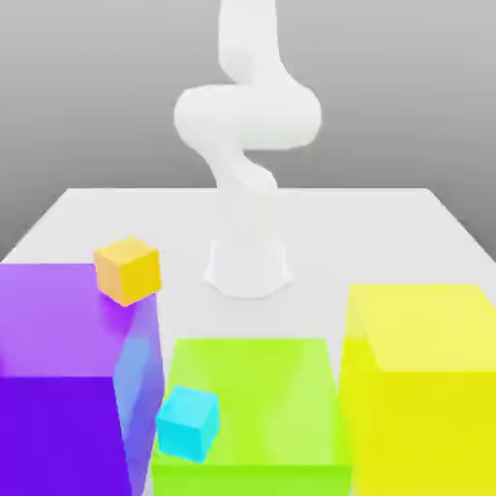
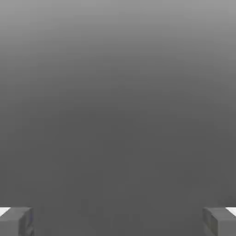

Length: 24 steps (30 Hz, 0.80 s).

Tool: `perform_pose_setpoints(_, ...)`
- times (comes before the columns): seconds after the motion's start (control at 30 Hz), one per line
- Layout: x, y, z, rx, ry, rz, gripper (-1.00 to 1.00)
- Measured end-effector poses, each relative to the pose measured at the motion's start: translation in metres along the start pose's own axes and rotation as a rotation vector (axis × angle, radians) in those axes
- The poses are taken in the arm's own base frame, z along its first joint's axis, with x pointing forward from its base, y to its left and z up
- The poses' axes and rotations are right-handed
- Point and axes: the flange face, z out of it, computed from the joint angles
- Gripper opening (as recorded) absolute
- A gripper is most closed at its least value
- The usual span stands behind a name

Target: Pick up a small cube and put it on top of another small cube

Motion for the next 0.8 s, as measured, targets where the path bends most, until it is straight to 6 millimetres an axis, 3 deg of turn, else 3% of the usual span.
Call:
perform_pose_setpoints(0.13,-0.065,-0.026,0.092,-0.041,-0.227,-0.092,0.0)
perform_pose_setpoints(0.27,-0.158,-0.034,0.173,-0.115,-0.442,-0.185,0.0)
perform_pose_setpoints(0.4,-0.262,-0.02,0.232,-0.214,-0.636,-0.281,0.0)
perform_pose_setpoints(0.53,-0.369,0.018,0.269,-0.341,-0.805,-0.384,0.0)
perform_pose_setpoints(0.6,-0.393,0.033,0.278,-0.387,-0.817,-0.368,0.0)
perform_pose_setpoints(0.8,-0.401,0.055,0.296,-0.454,-0.707,-0.175,0.0)
